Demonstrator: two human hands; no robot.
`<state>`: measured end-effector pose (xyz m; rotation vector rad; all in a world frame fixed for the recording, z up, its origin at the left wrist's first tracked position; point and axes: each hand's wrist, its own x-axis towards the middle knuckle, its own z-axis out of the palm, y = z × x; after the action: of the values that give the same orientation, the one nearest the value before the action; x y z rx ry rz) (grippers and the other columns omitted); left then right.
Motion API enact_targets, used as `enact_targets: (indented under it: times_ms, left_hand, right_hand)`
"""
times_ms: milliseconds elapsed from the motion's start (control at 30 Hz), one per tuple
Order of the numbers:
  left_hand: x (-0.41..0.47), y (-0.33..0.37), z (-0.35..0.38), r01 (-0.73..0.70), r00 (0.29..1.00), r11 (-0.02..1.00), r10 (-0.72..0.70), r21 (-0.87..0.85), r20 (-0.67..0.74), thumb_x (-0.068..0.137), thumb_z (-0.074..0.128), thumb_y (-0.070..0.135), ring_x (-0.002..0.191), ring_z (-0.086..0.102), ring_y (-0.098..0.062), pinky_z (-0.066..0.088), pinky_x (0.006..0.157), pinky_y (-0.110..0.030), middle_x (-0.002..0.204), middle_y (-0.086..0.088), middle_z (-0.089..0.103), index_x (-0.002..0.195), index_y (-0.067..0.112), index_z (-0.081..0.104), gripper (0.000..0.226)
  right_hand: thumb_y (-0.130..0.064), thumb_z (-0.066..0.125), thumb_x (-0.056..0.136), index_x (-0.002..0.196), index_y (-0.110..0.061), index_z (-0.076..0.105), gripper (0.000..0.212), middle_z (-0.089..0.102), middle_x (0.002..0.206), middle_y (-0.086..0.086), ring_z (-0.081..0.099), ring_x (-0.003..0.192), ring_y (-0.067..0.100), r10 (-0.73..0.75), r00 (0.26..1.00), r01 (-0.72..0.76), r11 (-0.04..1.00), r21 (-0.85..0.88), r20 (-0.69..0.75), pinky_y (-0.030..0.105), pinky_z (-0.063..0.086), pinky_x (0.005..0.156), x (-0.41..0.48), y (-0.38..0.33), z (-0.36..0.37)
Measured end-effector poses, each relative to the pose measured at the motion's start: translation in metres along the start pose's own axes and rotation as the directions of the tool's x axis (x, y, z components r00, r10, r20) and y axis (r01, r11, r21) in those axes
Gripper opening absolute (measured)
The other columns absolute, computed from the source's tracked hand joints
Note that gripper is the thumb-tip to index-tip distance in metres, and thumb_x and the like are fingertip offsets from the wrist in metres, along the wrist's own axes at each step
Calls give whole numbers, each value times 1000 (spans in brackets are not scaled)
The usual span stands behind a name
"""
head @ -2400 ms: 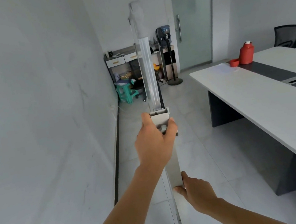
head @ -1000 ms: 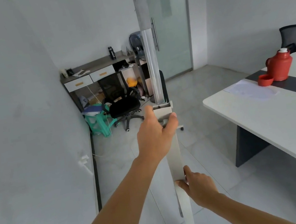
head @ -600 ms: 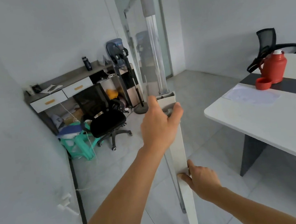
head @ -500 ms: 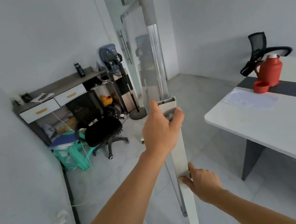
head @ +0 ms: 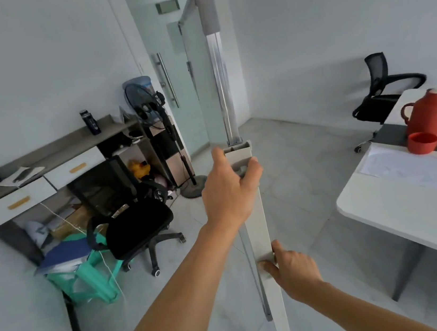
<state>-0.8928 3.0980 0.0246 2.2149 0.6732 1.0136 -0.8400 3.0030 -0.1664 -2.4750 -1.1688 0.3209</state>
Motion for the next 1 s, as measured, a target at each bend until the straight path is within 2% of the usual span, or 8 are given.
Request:
enact_targets:
  times_ms: [133,267,367,567,667,767,867,1000]
  left_hand:
    - [72,-51,-6,38,998,999,-37,-33,49,76,49,54,81,66,-23,55,74,-49,87,-2,70,108,16,45,50]
    - [138,-99,-9,58,994,994,-50,-92,93,77,49,54,83,67,-23,56,76,-50,88,2,71,110,17,44,50]
    - [187,-134,-9,30,993,993,-18,-110,115,77,49,53,79,66,-23,55,73,-51,83,-2,69,105,15,43,48]
    - [291,-209,-3,-48,986,993,65,-110,155,80,50,51,72,63,-25,55,69,-51,69,6,62,103,15,39,44]
    - [344,-241,-4,-66,973,993,85,-93,214,82,49,51,75,64,-25,55,72,-49,74,2,65,100,24,32,36]
    - [390,-269,-1,-79,962,991,105,-111,252,82,50,51,76,65,-25,55,73,-48,75,2,67,100,24,33,37]
    - [433,-294,10,-102,954,987,133,-126,268,84,50,49,72,65,-24,56,70,-49,70,3,65,98,24,32,34]
    - [494,-330,24,-105,948,983,145,-152,282,82,49,51,74,65,-24,55,71,-50,76,-2,68,103,22,34,39]
  right_hand:
    - [-54,37,94,94,-22,29,33,71,95,5,65,85,32,-2,999,3,1000,-5,38,35,40,62,83,-32,3]
    - [-53,36,95,103,-19,36,35,66,86,2,52,67,27,2,1000,-2,1000,-16,29,32,37,54,157,-58,8]
    - [-54,37,95,107,-18,38,38,66,84,0,50,64,25,22,1000,-22,1000,-17,-7,32,39,54,211,-73,18]
    - [-54,38,94,99,-22,35,33,70,91,-1,65,74,26,108,991,-107,994,26,-74,32,43,58,324,-107,41]
    - [-53,38,94,96,-22,33,31,71,96,0,66,81,28,176,981,-173,984,42,-79,33,44,59,378,-128,44]
    - [-53,40,94,92,-24,29,31,72,96,1,66,83,29,234,969,-230,971,62,-83,35,49,63,427,-145,46]
    - [-53,40,94,99,-20,36,34,72,95,3,66,82,30,282,955,-276,958,76,-93,38,53,67,475,-155,48]
    - [-53,40,94,101,-19,37,35,71,96,4,66,84,32,292,951,-286,956,71,-105,36,47,64,540,-161,51]
